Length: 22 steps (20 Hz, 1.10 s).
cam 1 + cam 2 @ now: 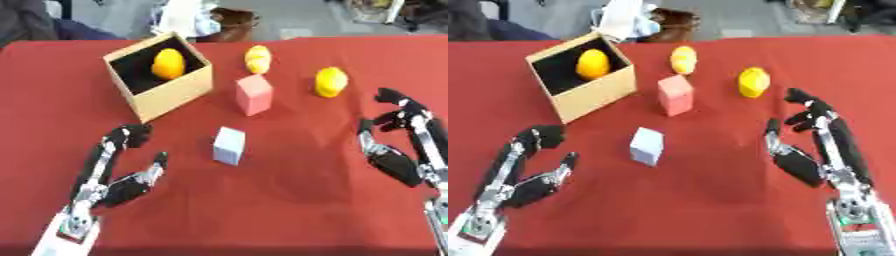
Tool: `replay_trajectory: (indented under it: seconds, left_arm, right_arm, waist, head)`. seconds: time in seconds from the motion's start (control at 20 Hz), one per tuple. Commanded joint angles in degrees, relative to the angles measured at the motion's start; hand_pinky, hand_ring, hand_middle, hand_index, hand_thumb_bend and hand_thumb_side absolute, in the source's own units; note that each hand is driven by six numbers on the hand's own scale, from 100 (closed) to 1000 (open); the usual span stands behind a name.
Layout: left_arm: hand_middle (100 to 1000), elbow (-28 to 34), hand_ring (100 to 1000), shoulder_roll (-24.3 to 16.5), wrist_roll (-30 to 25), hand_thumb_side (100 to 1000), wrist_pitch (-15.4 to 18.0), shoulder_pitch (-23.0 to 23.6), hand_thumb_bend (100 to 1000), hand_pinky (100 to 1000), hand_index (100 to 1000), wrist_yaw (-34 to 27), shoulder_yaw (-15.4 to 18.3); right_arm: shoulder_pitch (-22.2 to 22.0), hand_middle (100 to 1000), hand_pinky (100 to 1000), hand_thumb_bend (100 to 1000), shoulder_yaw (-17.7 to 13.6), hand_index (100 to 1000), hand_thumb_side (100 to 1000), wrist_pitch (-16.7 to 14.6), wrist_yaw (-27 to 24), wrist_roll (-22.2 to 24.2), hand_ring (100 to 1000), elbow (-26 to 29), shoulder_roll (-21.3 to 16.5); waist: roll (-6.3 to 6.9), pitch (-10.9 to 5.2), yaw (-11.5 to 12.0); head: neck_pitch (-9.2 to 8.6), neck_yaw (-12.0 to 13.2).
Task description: Pick up objects on the table and place them in the box.
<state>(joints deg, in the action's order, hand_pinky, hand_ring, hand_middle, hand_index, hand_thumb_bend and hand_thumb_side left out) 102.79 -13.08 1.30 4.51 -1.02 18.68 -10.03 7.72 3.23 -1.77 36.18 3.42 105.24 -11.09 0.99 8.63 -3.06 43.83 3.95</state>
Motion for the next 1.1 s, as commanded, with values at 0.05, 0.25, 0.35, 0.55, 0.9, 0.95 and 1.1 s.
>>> replay_trajectory:
  seconds: [0.05,0.25,0.35,0.55,0.9,0.95,1.1]
  left_arm:
    - [714,0.9,740,-0.93,-0.01,329,-0.02,-0.17,338,766,797,0.07,-0.07]
    - [714,0.9,740,-1.0,-0.04,328,-0.01,-0.13,339,766,797,0.06,-0.11]
    - [714,0.89,740,-1.04,-0.05,329,-0.02,-0.09,339,766,798,0.05,-0.11]
    - [713,0.88,740,-1.09,-0.09,331,-0.01,-0.1,337,766,798,0.01,-0.19]
    - [714,0.92,740,-1.07,-0.33,334,0.1,-0.5,336,766,799,-0.09,-0.48]
    - [714,0.95,740,-1.06,-0.4,334,0.14,-0.62,336,767,800,-0.1,-0.55]
    - [714,1.03,740,-1.07,-0.57,335,0.2,-1.01,335,767,800,-0.18,-0.73]
  right_arm:
    - [1.54,820,627,100,-0.09,936,391,0.12,0.08,0.27,654,0.79,-2.54]
    - [4.56,828,645,100,-0.01,935,310,0.37,0.75,0.92,667,0.74,-6.16]
    - [6.67,832,653,100,-0.11,935,272,0.62,1.08,1.1,673,0.77,-8.15]
    - [11.56,841,672,100,-0.13,933,200,0.99,1.81,1.7,686,-0.1,-11.95]
    - [22.12,848,699,100,1.57,930,167,0.88,1.07,3.44,698,-7.8,-19.73]
    - [23.78,848,700,100,1.91,930,169,0.84,0.7,3.67,698,-9.44,-20.81]
    - [29.23,846,708,100,2.97,928,184,0.7,-0.22,4.51,697,-15.43,-23.57]
  waist:
    - [-0.77,-1.34,0.05]
    - [-0.83,-1.37,0.19]
    - [-0.86,-1.37,0.28]
    - [-0.91,-1.29,0.55]
    - [-0.95,-0.79,1.76]
    - [-0.93,-0.65,2.04]
    - [-0.9,-0.16,2.96]
  head:
    - [0.28,0.09]
    - [0.28,0.11]
    - [0.28,0.12]
    - [0.28,0.17]
    - [0.28,-0.3]
    - [0.28,-0.49]
    - [0.07,-1.29]
